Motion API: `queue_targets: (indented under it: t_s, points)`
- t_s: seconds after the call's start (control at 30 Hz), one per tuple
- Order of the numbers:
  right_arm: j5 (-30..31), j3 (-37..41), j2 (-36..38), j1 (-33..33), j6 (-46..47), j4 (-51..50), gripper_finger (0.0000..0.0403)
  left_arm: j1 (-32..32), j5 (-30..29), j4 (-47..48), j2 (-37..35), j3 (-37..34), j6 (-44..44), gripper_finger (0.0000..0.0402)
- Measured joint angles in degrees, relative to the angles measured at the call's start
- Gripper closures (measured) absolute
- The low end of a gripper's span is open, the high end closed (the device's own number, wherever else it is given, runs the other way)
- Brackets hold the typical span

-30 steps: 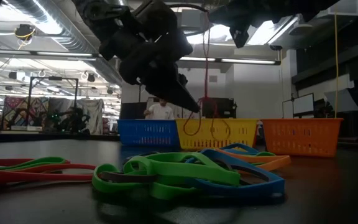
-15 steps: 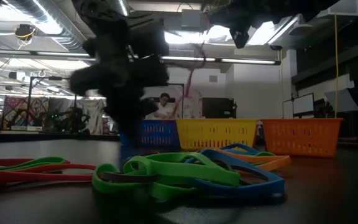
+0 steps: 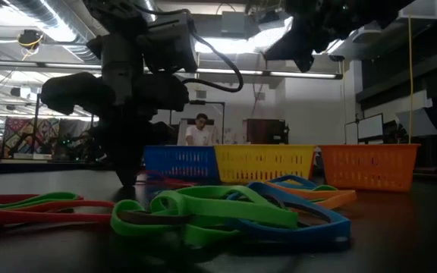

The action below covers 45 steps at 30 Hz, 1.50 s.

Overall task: Sort rubber bands into baskets
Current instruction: Put the red rubber band into the yellow basket

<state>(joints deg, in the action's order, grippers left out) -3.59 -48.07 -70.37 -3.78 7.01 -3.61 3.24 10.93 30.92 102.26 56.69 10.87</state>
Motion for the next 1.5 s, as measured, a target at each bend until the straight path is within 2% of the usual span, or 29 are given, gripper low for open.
queue_targets:
  t_s: [0.27,0.57,0.7,0.8,0.9,1.07,1.23,1.5]
  points:
    - [3.1,0.0,0.0,0.0,0.0,-4.0,0.0381,0.0,0.3,-0.3,0.1,0.0,0.0,0.0398]
    - [4.0,0.0,0.0,0.0,0.0,-4.0,0.0279,0.0,0.4,-1.3,0.1,0.0,0.1,0.0398]
    - [4.2,0.0,0.0,0.0,0.0,-4.0,0.0254,0.1,0.5,-1.9,0.3,1.7,0.8,0.0399]
    - [2.0,0.0,0.0,0.0,0.1,-4.0,0.0248,0.1,0.6,-1.9,0.0,4.4,1.8,0.04]
    - [-3.3,0.0,0.0,0.0,0.2,-4.0,0.0248,0.1,0.2,-1.8,-0.4,7.6,6.1,0.04]
    - [-11.6,0.0,0.0,0.8,0.6,-4.3,0.0247,0.1,-4.0,-1.6,-0.4,12.3,14.8,0.04]
    - [-12.0,0.0,0.0,4.1,2.0,-5.6,0.0247,0.0,-7.0,-1.6,-0.4,17.5,19.1,0.04]
    - [-11.9,0.0,0.0,11.1,3.3,-8.9,0.0247,-1.9,-7.4,-7.5,-0.5,24.1,19.6,0.04]
